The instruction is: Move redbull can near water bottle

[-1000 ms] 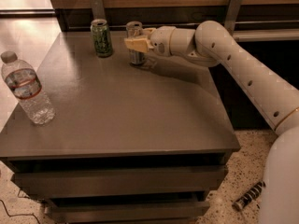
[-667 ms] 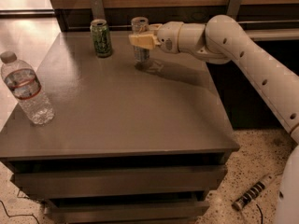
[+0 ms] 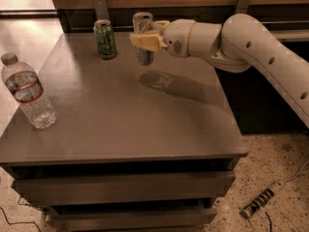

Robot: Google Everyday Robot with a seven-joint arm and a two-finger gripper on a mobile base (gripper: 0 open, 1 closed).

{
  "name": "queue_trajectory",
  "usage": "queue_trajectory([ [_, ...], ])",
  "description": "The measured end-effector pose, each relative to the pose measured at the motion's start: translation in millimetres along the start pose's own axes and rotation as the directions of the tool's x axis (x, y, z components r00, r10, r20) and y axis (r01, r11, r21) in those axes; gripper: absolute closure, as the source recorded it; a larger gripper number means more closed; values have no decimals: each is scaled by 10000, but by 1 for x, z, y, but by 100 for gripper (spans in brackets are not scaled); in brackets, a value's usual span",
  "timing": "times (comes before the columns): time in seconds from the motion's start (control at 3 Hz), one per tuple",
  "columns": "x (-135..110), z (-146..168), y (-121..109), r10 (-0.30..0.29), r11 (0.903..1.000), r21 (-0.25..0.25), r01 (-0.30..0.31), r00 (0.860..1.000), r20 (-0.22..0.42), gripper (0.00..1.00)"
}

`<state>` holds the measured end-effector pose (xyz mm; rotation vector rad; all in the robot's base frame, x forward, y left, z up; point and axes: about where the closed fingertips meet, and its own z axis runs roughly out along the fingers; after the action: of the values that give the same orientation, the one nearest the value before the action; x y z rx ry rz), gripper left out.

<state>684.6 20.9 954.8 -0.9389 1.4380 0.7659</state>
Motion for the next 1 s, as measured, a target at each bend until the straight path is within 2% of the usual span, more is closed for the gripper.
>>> queue_trajectory([
  [0.33,-5,4,35,-304,9994,-150,306,9995,108,100],
  [0.67,-6,18,72,-573,9957,-728,575,9983,47,100],
  [1.0,-9,31,107,-774,9857,-1500,764,9970,-11,100],
])
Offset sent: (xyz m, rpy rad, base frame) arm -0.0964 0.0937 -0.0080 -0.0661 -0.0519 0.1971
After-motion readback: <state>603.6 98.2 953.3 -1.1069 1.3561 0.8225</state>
